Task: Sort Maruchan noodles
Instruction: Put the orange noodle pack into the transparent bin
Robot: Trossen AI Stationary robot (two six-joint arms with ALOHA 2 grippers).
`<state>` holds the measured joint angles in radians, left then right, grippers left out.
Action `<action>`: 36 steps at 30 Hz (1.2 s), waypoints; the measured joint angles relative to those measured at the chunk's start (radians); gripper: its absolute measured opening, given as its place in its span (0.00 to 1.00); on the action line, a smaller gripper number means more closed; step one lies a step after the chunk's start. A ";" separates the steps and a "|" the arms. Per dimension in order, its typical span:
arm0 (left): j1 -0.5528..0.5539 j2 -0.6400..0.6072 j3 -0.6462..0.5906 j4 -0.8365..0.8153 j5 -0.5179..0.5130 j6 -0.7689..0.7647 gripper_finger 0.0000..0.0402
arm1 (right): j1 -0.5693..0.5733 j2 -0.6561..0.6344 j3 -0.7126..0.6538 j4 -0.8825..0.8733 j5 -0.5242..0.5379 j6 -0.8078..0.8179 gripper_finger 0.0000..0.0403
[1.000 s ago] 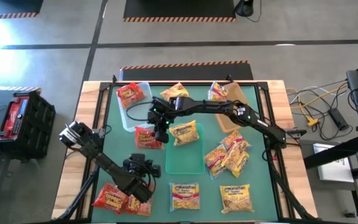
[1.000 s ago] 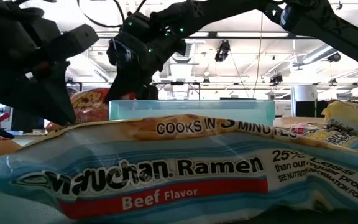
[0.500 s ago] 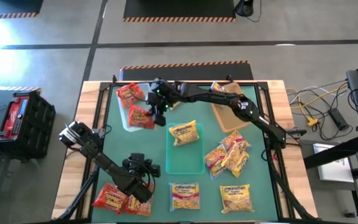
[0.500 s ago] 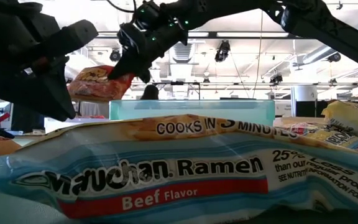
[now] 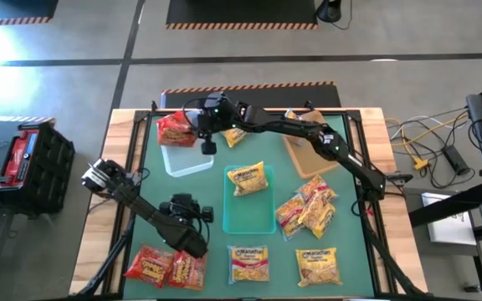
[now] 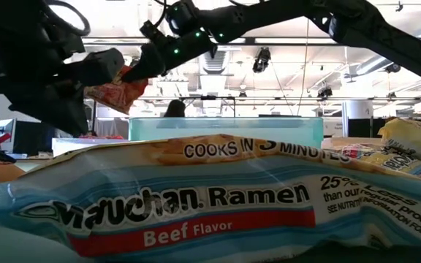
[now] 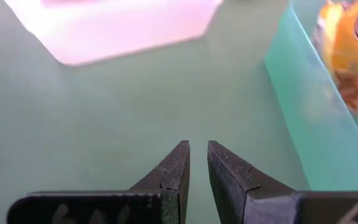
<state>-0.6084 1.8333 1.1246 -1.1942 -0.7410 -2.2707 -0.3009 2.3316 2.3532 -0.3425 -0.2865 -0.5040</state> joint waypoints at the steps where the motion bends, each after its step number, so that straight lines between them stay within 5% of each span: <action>1: 0.006 -0.006 -0.005 -0.016 0.000 0.000 0.10 | 0.000 0.006 0.000 0.000 -0.001 -0.015 0.05; 8: 0.036 -0.078 -0.100 -0.026 0.001 -0.008 0.10 | -0.003 0.082 -0.002 0.060 0.010 -0.039 0.05; 14: 0.043 -0.156 -0.169 -0.020 -0.002 -0.016 0.10 | -0.007 0.134 -0.002 0.094 0.149 -0.149 0.05; 23: 0.043 -0.237 -0.243 -0.018 -0.007 -0.016 0.10 | -0.013 0.170 -0.002 0.112 0.149 -0.242 0.06; 36: 0.044 -0.271 -0.286 -0.013 -0.008 -0.016 0.10 | -0.027 0.202 -0.002 0.187 0.233 -0.241 0.22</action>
<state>-0.5644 1.5620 0.8383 -1.2076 -0.7490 -2.2871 -0.3279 2.5332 2.3516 -0.1551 -0.0539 -0.7448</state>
